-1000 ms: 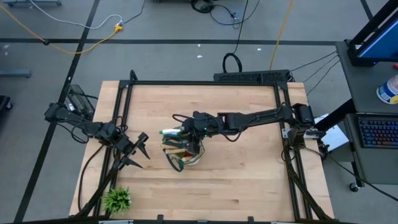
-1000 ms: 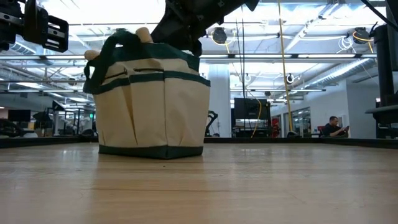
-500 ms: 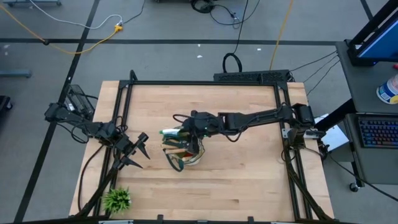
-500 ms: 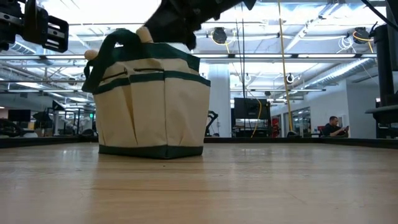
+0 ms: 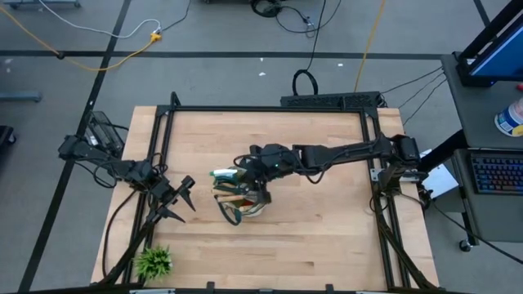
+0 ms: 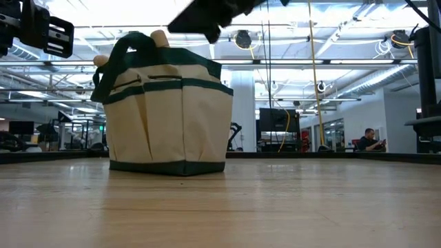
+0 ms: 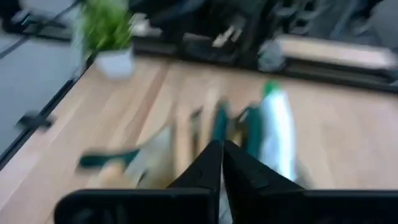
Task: Pick & Place Garden tools in Gardening bag
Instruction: Return to Home Position
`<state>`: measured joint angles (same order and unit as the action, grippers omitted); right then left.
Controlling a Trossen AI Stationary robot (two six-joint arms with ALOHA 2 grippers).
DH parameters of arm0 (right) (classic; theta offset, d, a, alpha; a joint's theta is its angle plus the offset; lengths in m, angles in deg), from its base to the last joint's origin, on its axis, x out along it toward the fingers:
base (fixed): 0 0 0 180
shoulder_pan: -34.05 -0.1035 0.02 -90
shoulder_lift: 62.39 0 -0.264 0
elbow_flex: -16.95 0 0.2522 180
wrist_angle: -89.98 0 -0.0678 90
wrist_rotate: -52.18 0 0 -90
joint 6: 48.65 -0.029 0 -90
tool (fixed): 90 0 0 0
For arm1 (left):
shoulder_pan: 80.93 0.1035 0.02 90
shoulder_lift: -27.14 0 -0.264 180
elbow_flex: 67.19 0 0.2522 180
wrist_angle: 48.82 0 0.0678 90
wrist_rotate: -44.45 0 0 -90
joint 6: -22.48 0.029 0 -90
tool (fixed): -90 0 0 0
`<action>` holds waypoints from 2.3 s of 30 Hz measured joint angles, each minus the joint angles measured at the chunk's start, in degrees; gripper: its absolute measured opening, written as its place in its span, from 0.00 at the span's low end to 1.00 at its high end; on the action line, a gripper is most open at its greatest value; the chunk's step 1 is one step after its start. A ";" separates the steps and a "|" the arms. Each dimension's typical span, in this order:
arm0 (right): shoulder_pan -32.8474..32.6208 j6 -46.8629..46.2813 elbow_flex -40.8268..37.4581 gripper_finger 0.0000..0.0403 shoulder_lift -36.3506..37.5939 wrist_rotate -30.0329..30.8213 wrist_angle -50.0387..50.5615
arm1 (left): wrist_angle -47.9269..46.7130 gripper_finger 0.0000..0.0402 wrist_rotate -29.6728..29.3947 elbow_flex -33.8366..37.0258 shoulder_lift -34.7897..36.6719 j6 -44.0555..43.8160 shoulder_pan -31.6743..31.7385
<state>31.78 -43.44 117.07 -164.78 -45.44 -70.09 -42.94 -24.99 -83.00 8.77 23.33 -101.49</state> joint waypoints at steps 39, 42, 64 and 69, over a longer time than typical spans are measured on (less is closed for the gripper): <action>15.49 -7.87 -56.65 0.00 52.83 -7.69 -19.64 | -1.35 0.54 8.09 0.00 0.07 -8.68 18.62; 16.92 -9.67 -58.35 0.00 56.27 -7.69 -19.59 | -1.34 0.54 9.55 0.00 0.07 -8.68 19.49; 18.41 -16.49 -68.04 0.00 75.97 -2.52 -19.41 | -3.48 0.54 15.44 0.00 9.01 -8.49 21.24; 18.41 -18.04 -69.87 0.00 79.36 -2.53 -19.58 | -5.33 0.54 15.15 0.00 12.35 -5.42 21.24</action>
<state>50.19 -61.49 47.20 -85.42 -47.97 -89.67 -48.28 -9.84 -83.00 21.11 17.90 -80.25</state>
